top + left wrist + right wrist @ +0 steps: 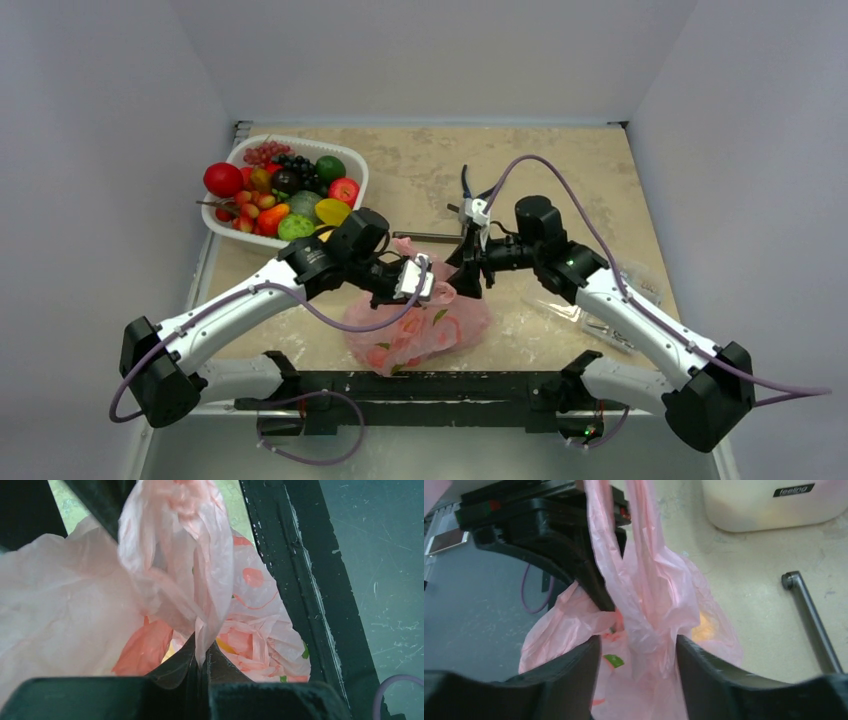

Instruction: Place the fake fruits into the plastic bag and tie a complex knot

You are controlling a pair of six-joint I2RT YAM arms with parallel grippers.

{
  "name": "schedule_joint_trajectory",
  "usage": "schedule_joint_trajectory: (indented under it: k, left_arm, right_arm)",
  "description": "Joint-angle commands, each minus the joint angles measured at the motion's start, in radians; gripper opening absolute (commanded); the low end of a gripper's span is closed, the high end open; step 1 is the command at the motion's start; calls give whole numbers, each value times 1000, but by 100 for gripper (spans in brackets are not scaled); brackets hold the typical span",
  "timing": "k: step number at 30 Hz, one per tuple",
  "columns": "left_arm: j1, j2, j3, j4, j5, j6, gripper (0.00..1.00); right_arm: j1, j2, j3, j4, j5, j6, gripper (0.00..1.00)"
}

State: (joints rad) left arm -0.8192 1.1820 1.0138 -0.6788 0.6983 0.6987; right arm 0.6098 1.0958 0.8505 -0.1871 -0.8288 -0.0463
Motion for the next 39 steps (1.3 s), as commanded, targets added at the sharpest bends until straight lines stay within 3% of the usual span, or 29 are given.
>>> schedule_joint_trajectory:
  k: [1,5,12,27,30,36,37,39]
  left_arm:
    - [2,-14,19,25,-9,-34,0]
    - [7,-14,8,36,-12,-36,0]
    - [28,-1,20,48,11,-46,0]
    - [16,102,103,28,-39,-42,0]
    - [2,95,100,33,-47,-34,0]
    - [-10,87,111,30,-47,-39,0]
    - [-11,82,116,28,-53,-54,3]
    - [-8,54,133,5,-71,-77,28]
  right_arm:
    - [7,-68,6,-95,-45,-121,64]
    - [7,-104,-3,-156,-35,-189,87]
    - [7,-84,30,-186,-72,-261,99]
    - [26,-31,51,-40,-78,-159,97]
    - [26,-32,39,-11,-61,-138,82]
    - [28,-40,14,-9,-8,-165,22]
    - [27,-42,12,-10,-2,-166,14]
    - [27,-47,12,-16,22,-170,2]
